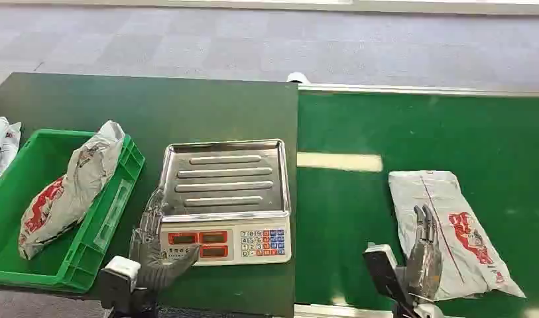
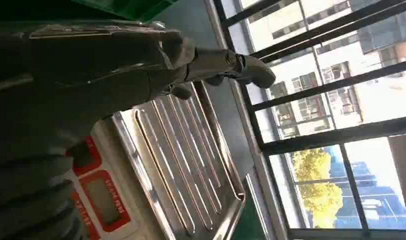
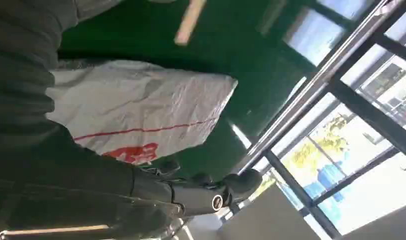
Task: Moved the parcel from conveyor to table for the left to box.
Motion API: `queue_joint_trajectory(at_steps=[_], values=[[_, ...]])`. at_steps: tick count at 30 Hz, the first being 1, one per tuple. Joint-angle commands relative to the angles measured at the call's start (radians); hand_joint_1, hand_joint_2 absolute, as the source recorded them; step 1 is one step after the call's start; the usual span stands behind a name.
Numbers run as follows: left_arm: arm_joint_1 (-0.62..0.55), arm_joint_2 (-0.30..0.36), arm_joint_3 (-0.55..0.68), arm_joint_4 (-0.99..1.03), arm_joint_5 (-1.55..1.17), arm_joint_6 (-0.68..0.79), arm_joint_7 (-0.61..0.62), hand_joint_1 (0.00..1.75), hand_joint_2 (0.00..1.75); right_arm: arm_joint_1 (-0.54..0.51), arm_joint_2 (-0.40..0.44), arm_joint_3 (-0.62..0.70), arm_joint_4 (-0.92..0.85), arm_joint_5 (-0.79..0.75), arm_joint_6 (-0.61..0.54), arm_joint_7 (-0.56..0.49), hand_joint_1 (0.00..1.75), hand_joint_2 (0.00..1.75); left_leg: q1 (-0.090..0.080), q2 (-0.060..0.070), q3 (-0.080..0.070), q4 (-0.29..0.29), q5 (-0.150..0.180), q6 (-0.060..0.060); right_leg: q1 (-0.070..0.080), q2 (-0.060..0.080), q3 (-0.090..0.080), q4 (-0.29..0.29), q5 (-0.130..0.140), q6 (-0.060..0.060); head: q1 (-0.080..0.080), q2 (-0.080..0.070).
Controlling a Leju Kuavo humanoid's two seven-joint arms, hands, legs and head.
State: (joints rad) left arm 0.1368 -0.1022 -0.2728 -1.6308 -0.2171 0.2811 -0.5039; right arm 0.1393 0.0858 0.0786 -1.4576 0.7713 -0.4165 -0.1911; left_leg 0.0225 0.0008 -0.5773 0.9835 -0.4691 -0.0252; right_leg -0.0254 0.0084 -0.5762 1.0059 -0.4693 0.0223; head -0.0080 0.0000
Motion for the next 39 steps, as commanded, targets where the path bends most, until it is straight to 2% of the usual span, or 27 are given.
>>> queue_joint_trajectory(at_steps=[1,5,9,13,16,30,33,34,35,39], values=[[-0.16,-0.009,0.033,0.085,-0.037,-0.026,-0.005,0.0,1.75,-0.155,-0.018,-0.111,0.164,-0.106,0.077,-0.013,0.0,1.75,0.0,-0.002,0.002,-0.002,0.002,0.003,0.001,-0.003,0.003,-0.003,0.002,-0.003,0.0,0.0],[-0.174,-0.036,0.054,0.086,0.002,-0.043,-0.019,0.0,1.75,-0.336,-0.053,-0.247,0.419,-0.046,0.051,0.039,0.0,1.75,0.0,0.002,0.004,-0.002,0.002,0.003,0.001,0.001,0.004,-0.004,0.003,-0.001,0.0,0.0],[-0.195,-0.04,0.057,0.096,0.043,-0.055,-0.006,0.0,1.75,-0.508,-0.132,-0.359,0.73,-0.062,0.023,0.015,0.0,1.75,-0.001,0.001,0.004,-0.002,0.002,0.002,0.0,0.001,0.005,-0.003,0.003,0.0,0.0,0.0],[-0.194,-0.038,0.059,0.107,0.052,-0.054,-0.007,0.0,1.75,-0.526,-0.142,-0.374,0.771,-0.059,0.02,0.012,0.0,1.75,-0.001,-0.001,0.004,-0.001,0.002,0.002,-0.001,-0.002,0.005,-0.002,0.002,0.0,0.0,0.0],[-0.198,-0.038,0.06,0.128,0.073,-0.045,-0.01,0.0,1.75,-0.548,-0.142,-0.385,0.811,-0.028,0.031,0.058,0.0,1.75,-0.001,0.0,0.005,-0.002,0.001,0.002,-0.001,0.0,0.005,-0.002,0.002,-0.001,0.0,0.0],[-0.201,-0.037,0.06,0.131,0.073,-0.045,-0.01,0.0,1.75,-0.55,-0.142,-0.384,0.813,-0.026,0.032,0.061,0.0,1.75,-0.002,0.0,0.003,-0.001,0.001,0.003,-0.001,-0.001,0.003,-0.001,0.002,-0.001,0.0,0.0],[-0.212,-0.042,0.061,0.135,0.082,-0.043,-0.003,0.0,1.75,-0.57,-0.151,-0.371,0.858,0.025,0.076,0.132,0.0,1.75,-0.002,0.0,0.002,0.0,0.001,0.002,-0.001,-0.001,0.002,0.0,0.002,0.0,-0.001,0.0],[-0.221,-0.043,0.065,0.143,0.086,-0.047,0.008,0.0,1.75,-0.585,-0.161,-0.348,0.898,0.061,0.154,0.187,0.12,1.75,-0.002,0.0,0.003,0.0,0.001,0.002,-0.001,-0.001,0.003,-0.001,0.002,-0.001,0.0,0.0],[-0.224,-0.047,0.07,0.147,0.088,-0.048,0.013,0.0,1.75,-0.59,-0.161,-0.348,0.913,0.071,0.185,0.2,1.73,1.75,-0.001,-0.001,0.003,0.0,0.001,0.003,-0.001,-0.001,0.003,-0.001,0.002,-0.002,-0.001,0.0],[-0.212,-0.053,0.083,0.155,0.104,-0.06,0.026,0.0,1.75,-0.603,-0.157,-0.33,0.952,0.119,0.237,0.267,1.75,1.75,-0.002,0.001,0.003,0.0,0.001,0.002,-0.001,0.0,0.003,-0.001,0.002,0.0,0.0,0.0]])
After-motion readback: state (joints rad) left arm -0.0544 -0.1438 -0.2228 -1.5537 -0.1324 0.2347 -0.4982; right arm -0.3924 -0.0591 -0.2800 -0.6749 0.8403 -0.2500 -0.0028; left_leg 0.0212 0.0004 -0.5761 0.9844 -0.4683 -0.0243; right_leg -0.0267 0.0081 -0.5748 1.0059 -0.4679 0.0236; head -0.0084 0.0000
